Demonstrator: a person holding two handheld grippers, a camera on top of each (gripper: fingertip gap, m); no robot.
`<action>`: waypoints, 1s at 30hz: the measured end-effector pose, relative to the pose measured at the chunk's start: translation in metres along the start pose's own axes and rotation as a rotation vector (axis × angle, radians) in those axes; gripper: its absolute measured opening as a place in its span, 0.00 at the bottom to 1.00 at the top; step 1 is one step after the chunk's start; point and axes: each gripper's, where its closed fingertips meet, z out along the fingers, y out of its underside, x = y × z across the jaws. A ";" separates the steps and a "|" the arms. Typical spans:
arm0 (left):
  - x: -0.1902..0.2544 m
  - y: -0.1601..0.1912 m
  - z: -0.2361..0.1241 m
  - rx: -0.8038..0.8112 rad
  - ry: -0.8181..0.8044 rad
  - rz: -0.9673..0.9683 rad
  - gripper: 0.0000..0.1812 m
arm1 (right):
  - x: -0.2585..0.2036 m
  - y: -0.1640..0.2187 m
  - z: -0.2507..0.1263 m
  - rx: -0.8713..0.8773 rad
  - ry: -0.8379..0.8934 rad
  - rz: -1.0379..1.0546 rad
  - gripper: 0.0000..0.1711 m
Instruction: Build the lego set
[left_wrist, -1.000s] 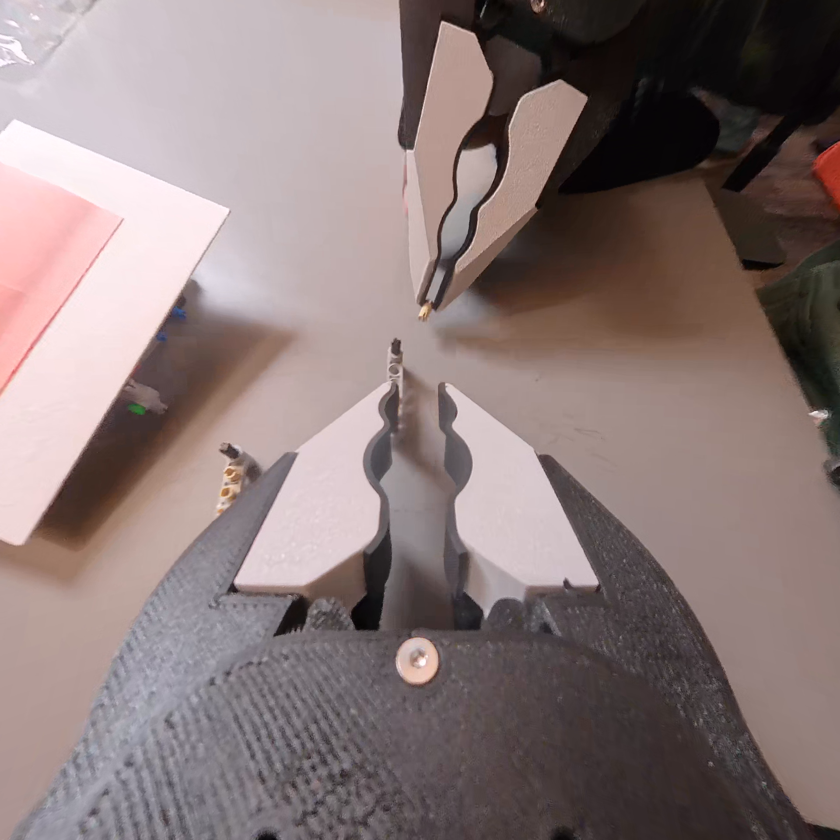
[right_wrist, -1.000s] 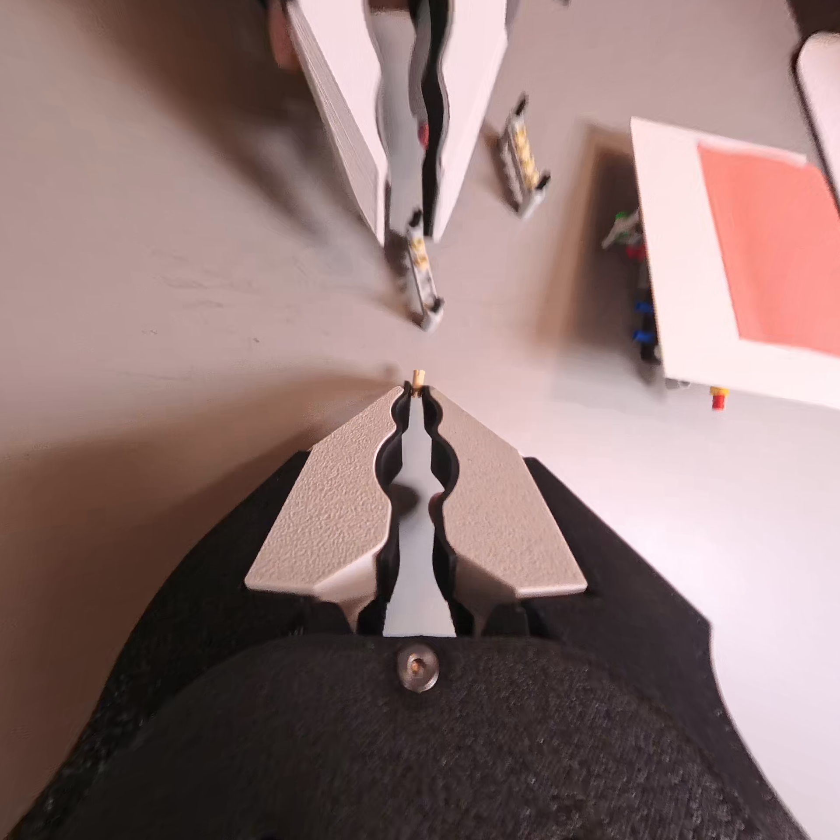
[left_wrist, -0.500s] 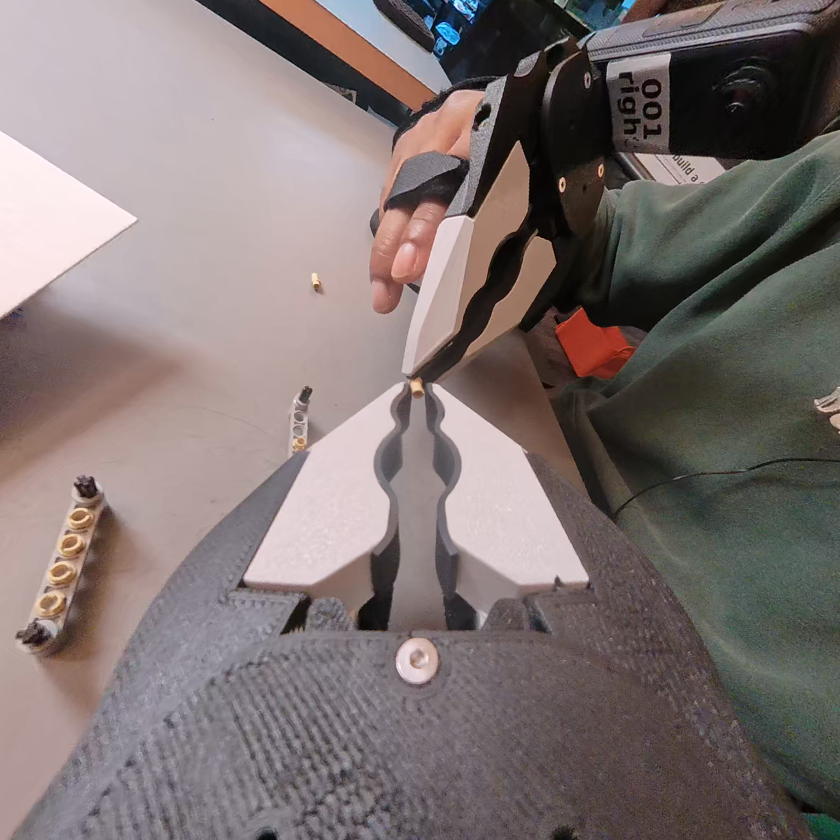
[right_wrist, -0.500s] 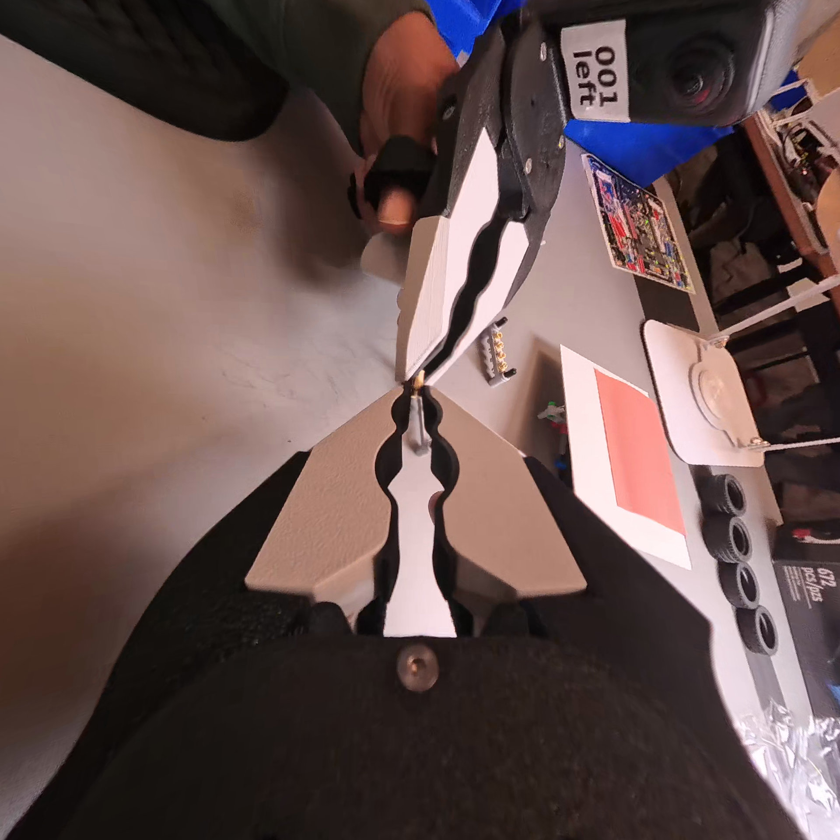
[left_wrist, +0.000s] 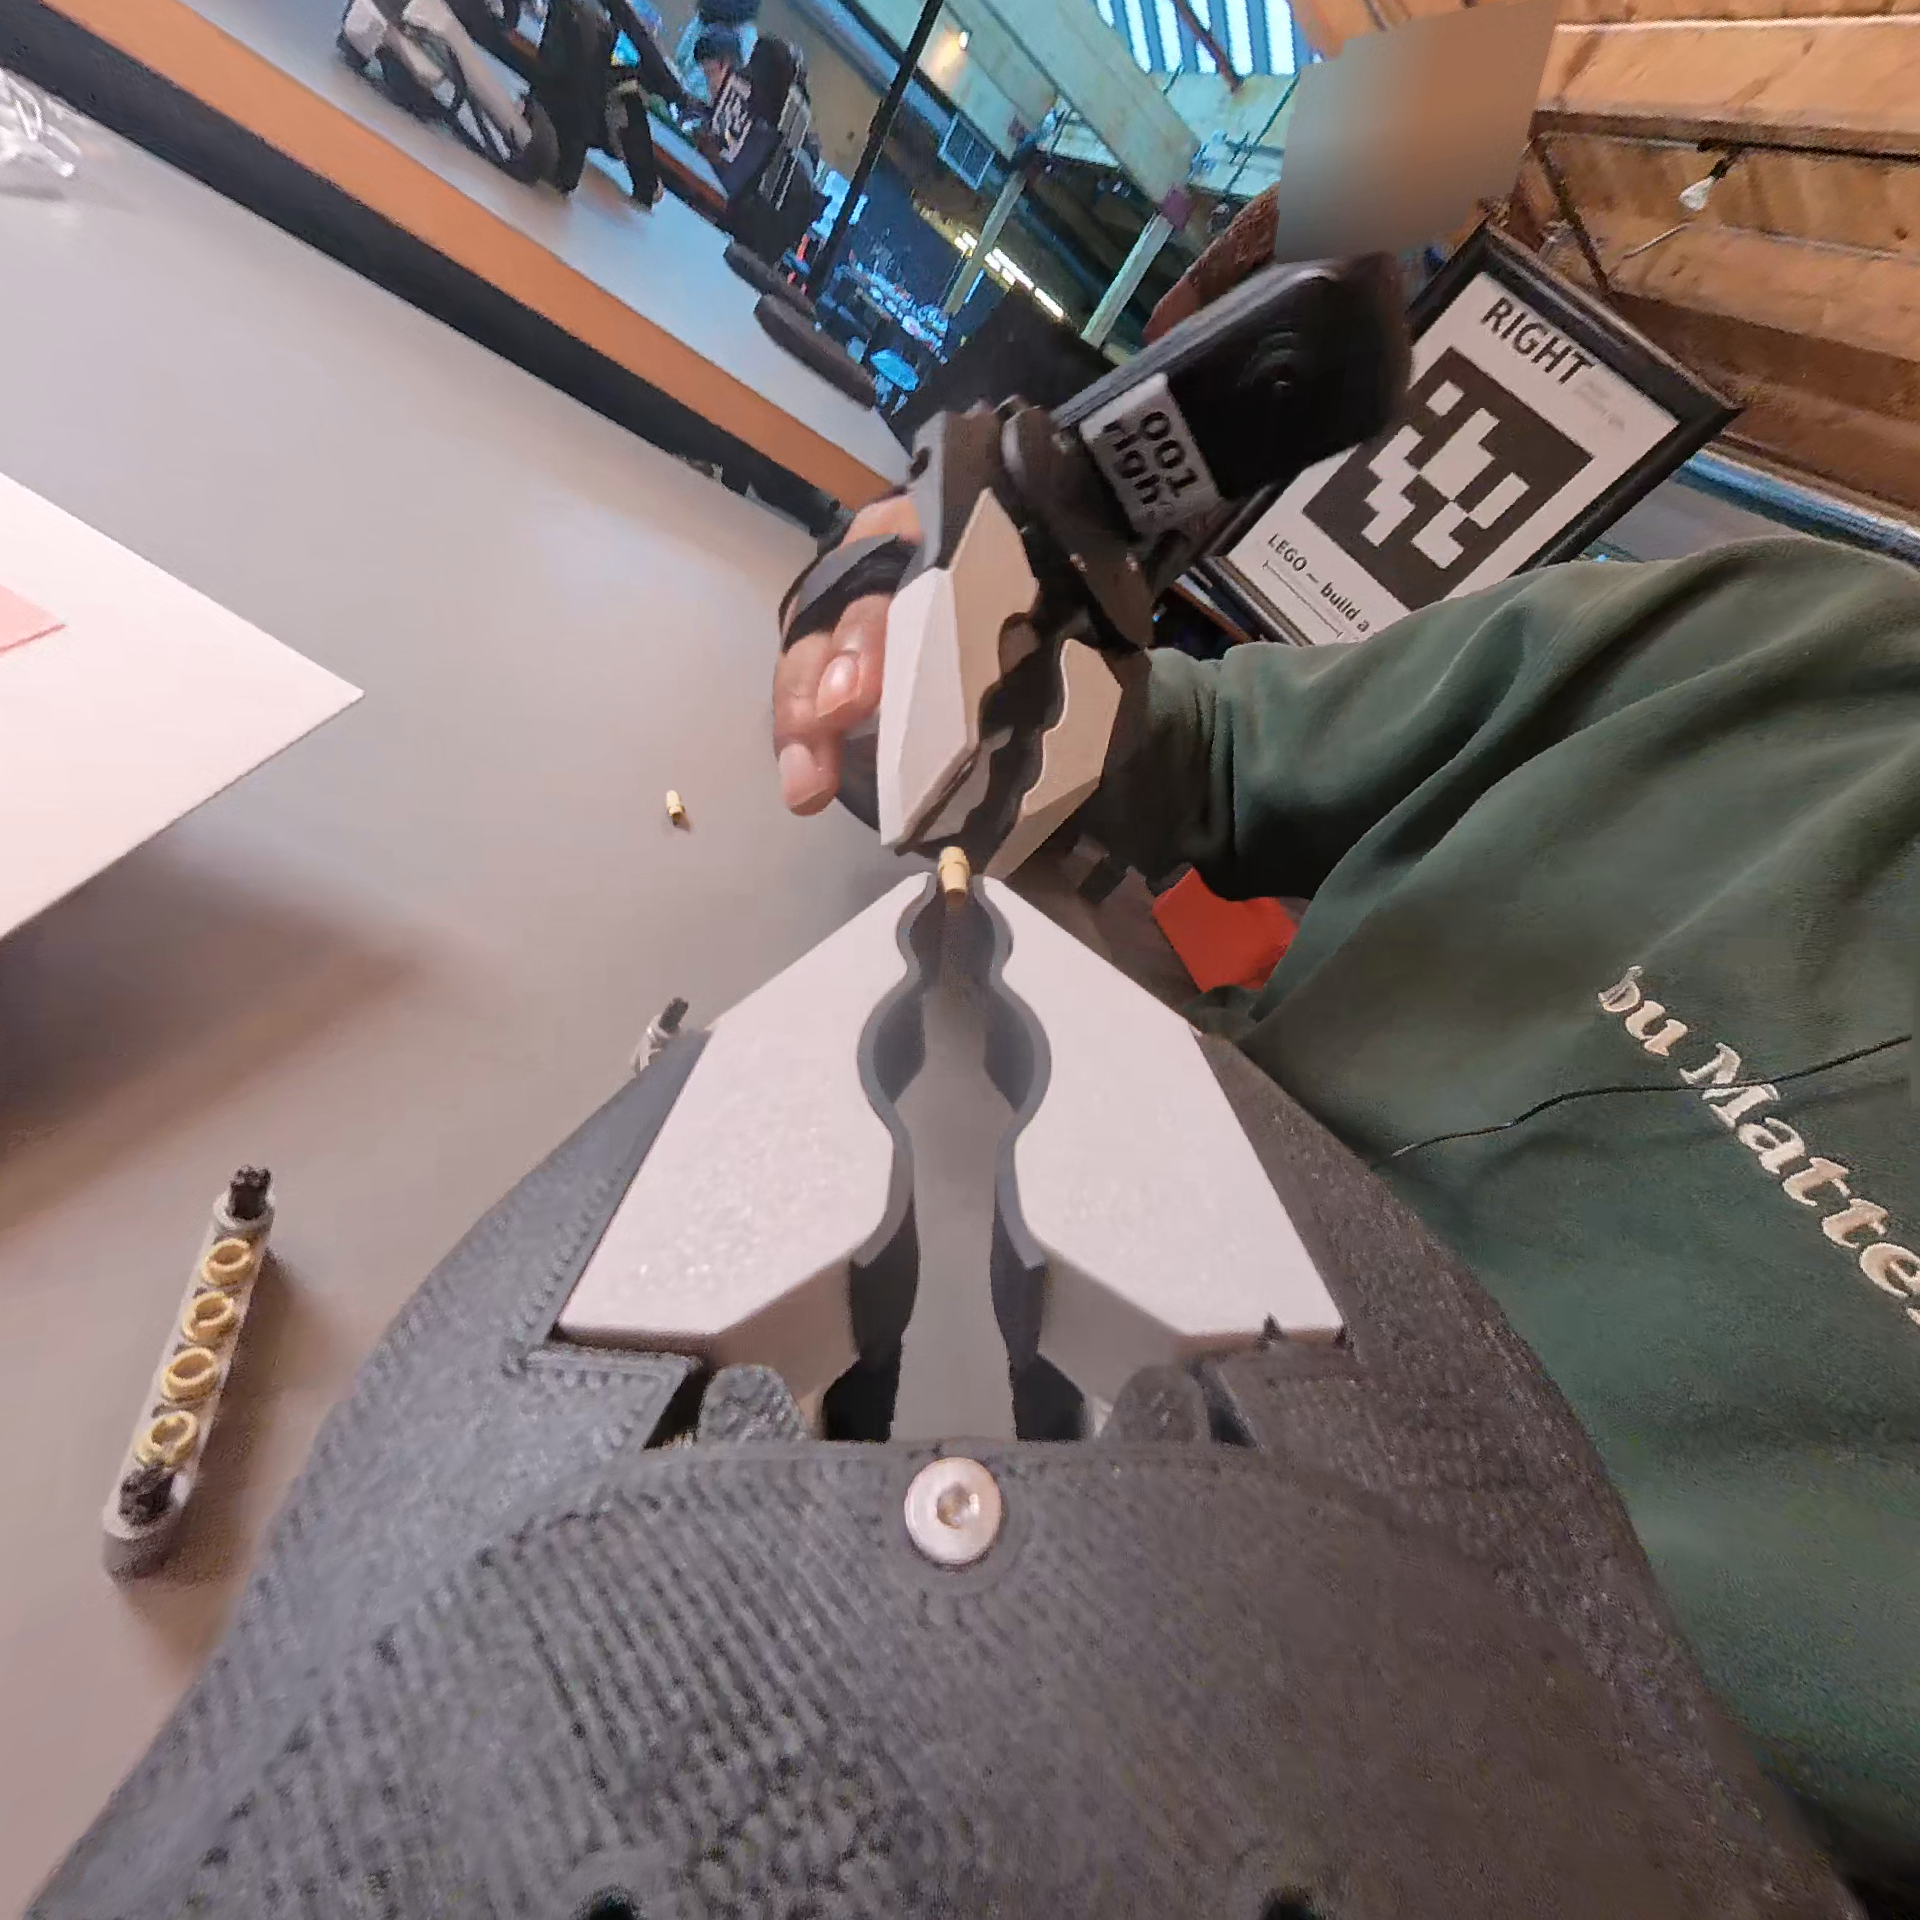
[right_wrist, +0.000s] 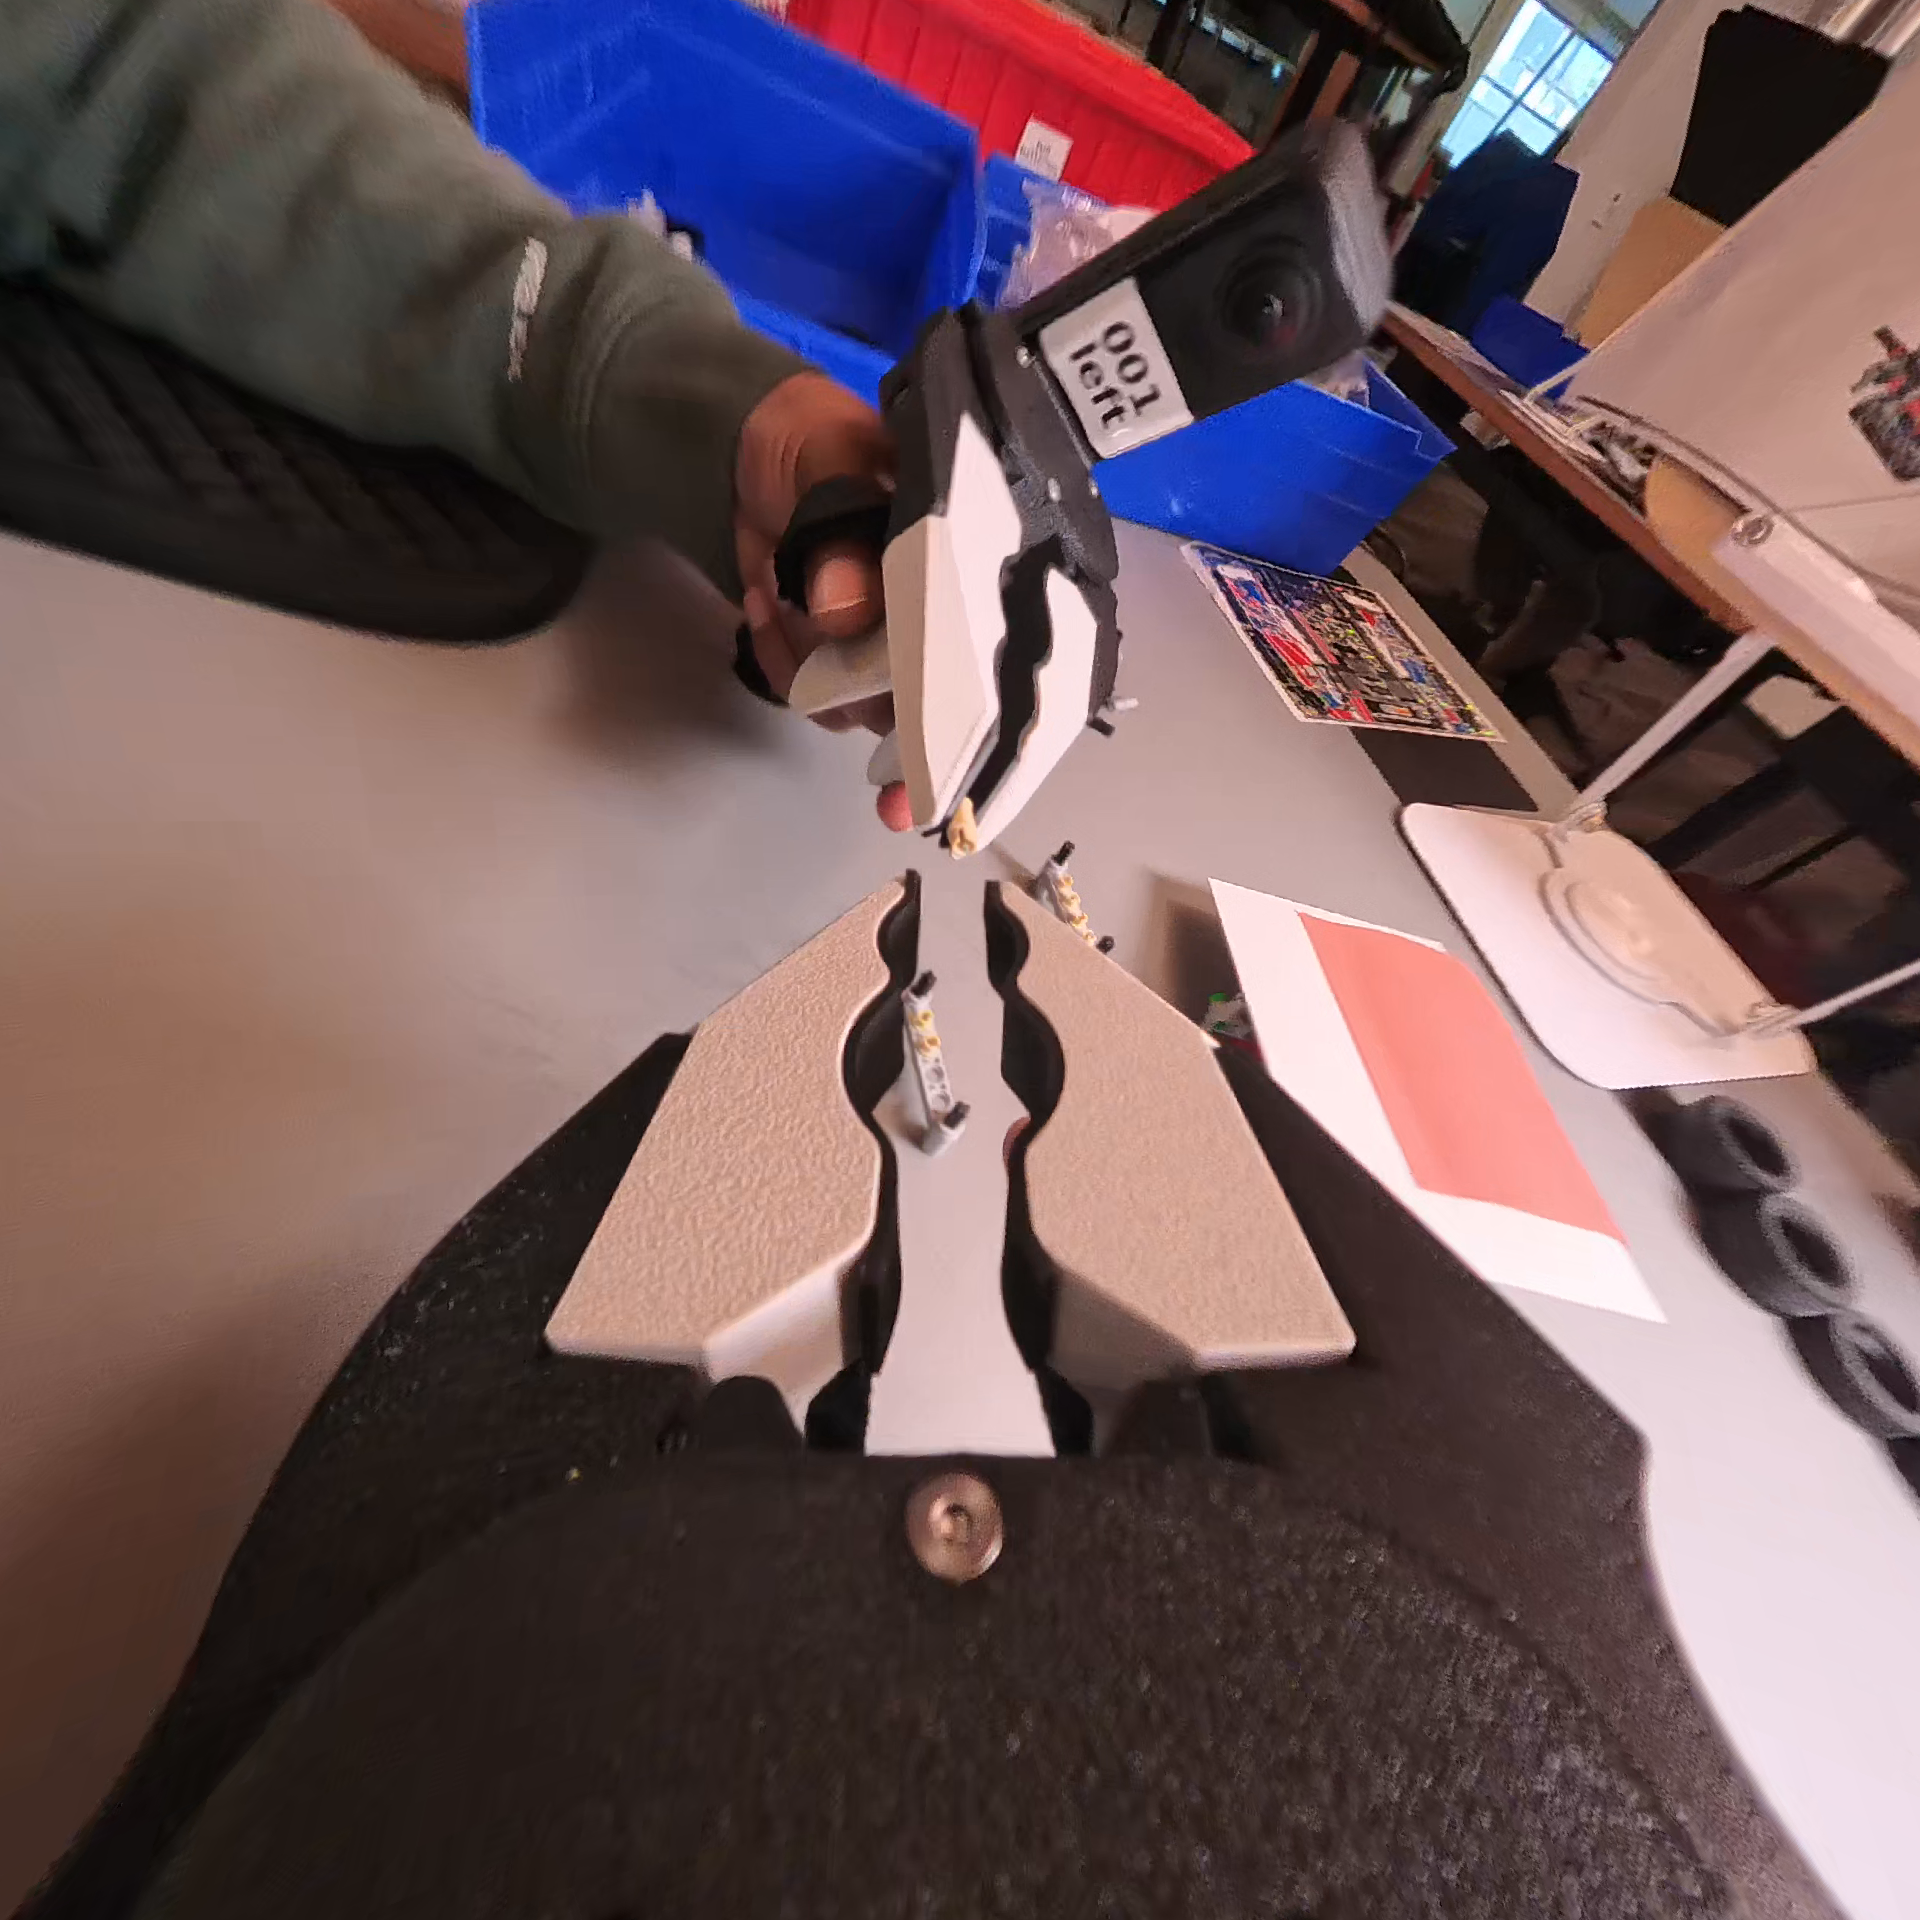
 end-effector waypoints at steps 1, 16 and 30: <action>0.001 -0.002 -0.001 0.015 0.004 0.017 0.01 | 0.002 -0.002 -0.001 0.031 -0.012 0.057 0.07; -0.003 -0.005 0.001 0.039 -0.064 0.164 0.02 | 0.098 0.087 -0.021 -0.307 0.321 -0.125 0.33; -0.013 0.002 0.001 -0.010 -0.113 0.177 0.02 | 0.138 0.056 -0.018 -0.289 0.502 -0.491 0.00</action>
